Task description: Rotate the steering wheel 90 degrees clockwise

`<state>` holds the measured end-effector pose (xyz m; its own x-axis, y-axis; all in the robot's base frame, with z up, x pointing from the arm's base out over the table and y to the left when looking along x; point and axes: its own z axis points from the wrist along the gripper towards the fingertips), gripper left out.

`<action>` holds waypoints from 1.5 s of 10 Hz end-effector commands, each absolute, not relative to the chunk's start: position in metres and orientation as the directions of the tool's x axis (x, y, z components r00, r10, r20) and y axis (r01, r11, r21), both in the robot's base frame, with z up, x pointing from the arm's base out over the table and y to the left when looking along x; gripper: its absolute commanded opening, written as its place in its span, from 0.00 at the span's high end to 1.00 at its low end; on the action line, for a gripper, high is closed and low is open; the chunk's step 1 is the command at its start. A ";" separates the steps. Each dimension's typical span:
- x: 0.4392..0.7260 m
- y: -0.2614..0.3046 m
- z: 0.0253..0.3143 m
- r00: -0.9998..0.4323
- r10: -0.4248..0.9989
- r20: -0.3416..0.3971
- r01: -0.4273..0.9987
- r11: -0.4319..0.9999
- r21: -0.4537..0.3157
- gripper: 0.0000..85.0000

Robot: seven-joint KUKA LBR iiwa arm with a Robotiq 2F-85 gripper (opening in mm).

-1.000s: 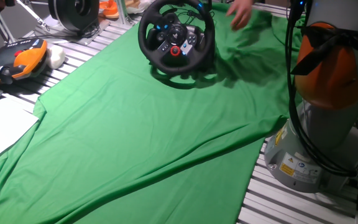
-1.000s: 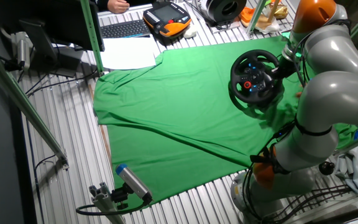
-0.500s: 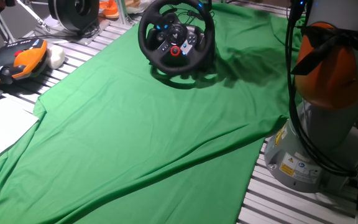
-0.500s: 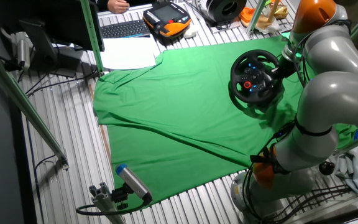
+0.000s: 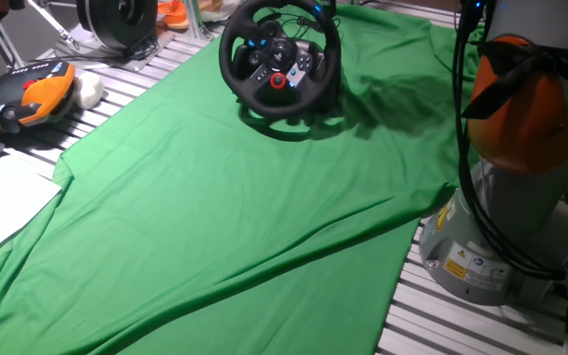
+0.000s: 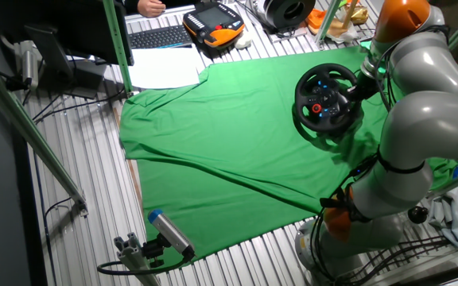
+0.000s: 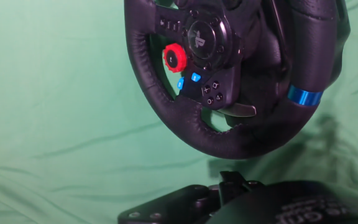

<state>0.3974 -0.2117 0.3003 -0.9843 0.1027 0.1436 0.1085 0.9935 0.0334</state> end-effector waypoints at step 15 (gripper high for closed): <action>0.398 -0.212 0.300 -0.985 0.164 0.051 0.164 0.986 -0.007 1.00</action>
<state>0.3976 -0.2117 0.3004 -0.9853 0.1642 0.0467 0.1640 0.9864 -0.0079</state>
